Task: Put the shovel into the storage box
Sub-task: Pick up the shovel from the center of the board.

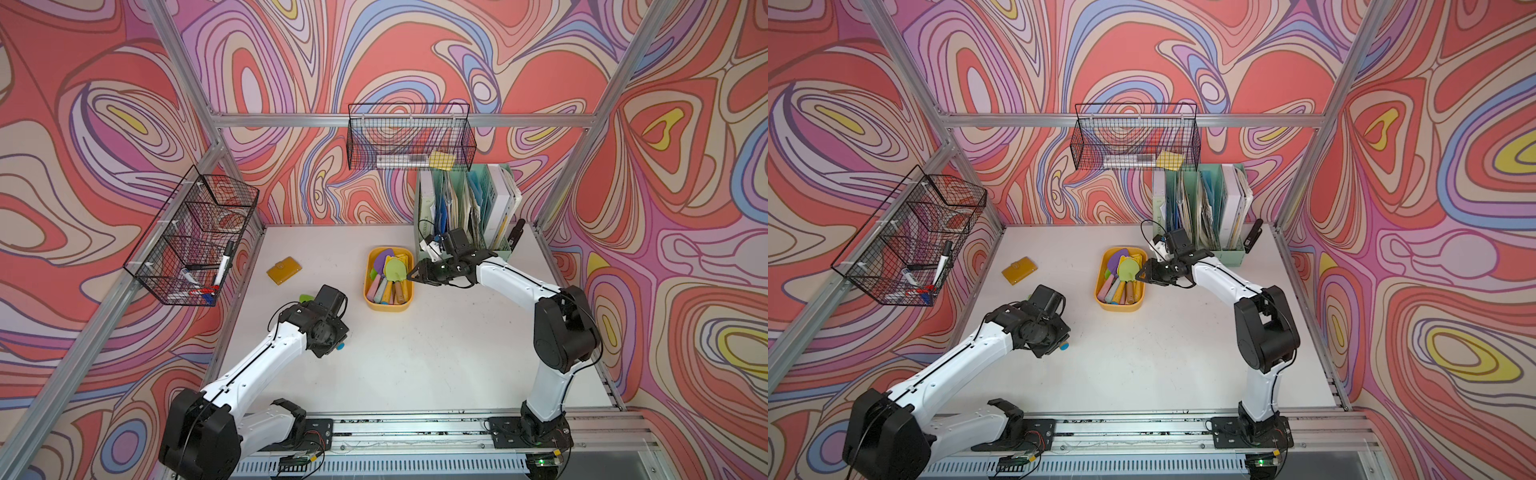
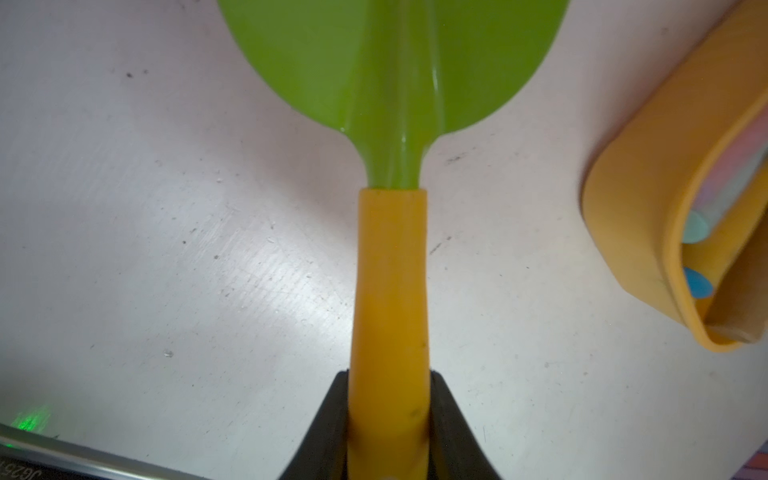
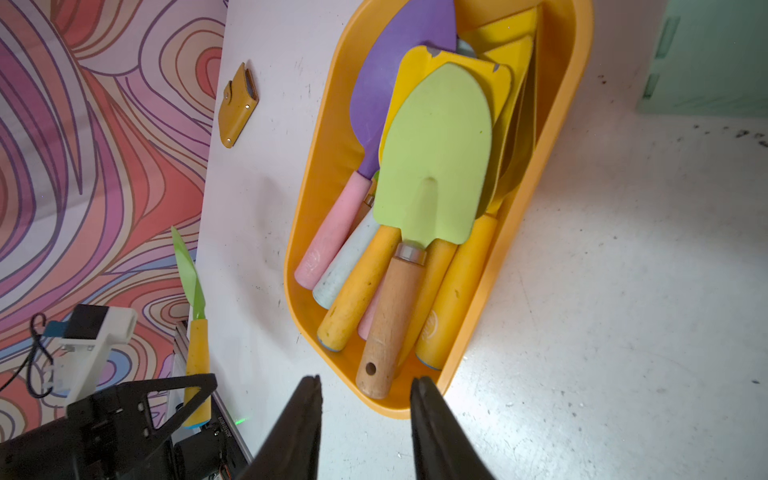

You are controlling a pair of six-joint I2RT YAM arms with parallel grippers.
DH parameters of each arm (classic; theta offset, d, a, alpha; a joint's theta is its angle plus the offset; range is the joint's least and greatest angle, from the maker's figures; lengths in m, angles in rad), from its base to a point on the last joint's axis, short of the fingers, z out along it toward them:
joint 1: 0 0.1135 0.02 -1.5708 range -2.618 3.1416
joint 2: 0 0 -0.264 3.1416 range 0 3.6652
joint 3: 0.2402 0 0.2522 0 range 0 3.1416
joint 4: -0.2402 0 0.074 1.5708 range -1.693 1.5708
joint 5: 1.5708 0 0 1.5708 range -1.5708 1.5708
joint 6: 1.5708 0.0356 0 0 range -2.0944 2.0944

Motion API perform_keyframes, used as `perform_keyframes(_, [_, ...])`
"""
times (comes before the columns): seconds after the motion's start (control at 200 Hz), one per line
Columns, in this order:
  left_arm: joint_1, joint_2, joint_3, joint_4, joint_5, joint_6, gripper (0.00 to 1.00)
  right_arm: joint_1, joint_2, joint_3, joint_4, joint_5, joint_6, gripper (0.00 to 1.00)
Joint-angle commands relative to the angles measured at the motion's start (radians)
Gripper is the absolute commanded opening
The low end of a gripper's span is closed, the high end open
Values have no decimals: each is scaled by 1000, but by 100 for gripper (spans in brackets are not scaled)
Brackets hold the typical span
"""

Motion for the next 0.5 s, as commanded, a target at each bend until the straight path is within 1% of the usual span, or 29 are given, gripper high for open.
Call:
perform_keyframes(0.0, [-1, -14, 70, -97, 33, 163, 2, -3, -43, 15, 29, -24, 42, 37])
perform_keyframes(0.09, [-3, -9, 113, -91, 91, 240, 2, 1, -50, 27, 41, -27, 69, 37])
perform_keyframes(0.23, [-12, 6, 150, -13, 220, 365, 2, 14, -53, 49, 67, -39, 109, 37])
perform_keyframes(0.3, [-23, 24, 171, 14, 258, 422, 1, 25, -52, 59, 90, -48, 137, 37])
perform_keyframes(0.496, [-42, 81, 209, 72, 340, 506, 1, 57, -44, 93, 144, -48, 202, 37])
